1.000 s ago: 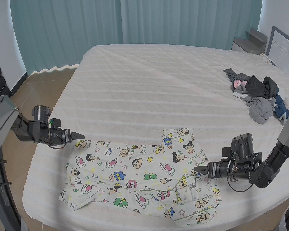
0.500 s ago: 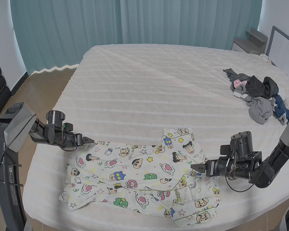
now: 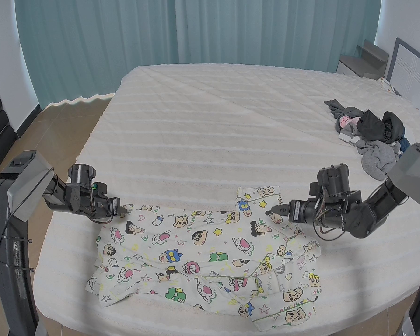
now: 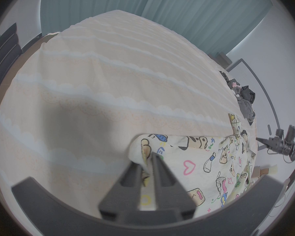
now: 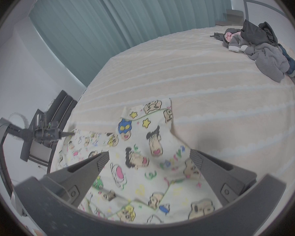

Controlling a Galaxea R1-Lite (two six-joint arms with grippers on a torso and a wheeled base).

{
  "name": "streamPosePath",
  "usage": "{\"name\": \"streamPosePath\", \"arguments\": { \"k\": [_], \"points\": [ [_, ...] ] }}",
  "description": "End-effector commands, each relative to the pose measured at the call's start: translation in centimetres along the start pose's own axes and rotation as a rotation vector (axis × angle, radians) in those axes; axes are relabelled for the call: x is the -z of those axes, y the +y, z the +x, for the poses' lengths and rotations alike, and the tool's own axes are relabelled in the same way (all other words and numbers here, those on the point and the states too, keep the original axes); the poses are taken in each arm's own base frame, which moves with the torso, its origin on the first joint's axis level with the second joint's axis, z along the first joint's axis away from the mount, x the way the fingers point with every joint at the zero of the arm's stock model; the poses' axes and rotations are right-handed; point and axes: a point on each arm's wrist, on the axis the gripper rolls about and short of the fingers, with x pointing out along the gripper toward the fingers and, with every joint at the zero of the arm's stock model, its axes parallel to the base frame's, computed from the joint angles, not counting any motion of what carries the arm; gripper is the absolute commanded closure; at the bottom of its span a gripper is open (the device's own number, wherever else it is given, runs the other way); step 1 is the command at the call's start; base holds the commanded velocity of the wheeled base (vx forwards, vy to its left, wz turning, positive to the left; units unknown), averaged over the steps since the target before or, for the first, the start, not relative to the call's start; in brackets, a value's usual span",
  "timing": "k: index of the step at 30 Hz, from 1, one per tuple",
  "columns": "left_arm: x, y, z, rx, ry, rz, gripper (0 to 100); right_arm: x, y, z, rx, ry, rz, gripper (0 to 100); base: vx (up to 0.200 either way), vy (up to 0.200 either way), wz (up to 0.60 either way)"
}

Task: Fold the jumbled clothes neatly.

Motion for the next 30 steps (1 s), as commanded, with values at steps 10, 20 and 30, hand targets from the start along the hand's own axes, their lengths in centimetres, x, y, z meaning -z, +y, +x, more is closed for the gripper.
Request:
{"name": "streamPosePath", "arguments": {
  "k": [10,20,30],
  "points": [
    [-0.7,-1.7,-5.4,-0.019,-0.064,0.024,100,-1.6,-2.6,9.4,0.182,0.071,0.098,0,0.0,0.0,0.0],
    [-0.6,-1.8,-6.6,-0.027,-0.08,0.024,100,-2.6,-0.6,11.6,0.1,0.079,0.136,0,0.0,0.0,0.0],
    [-0.2,-1.9,-6.8,-0.028,-0.073,0.022,100,-3.0,-0.1,12.9,0.11,0.104,0.213,100,0.0,0.0,0.0]
  ]
}}
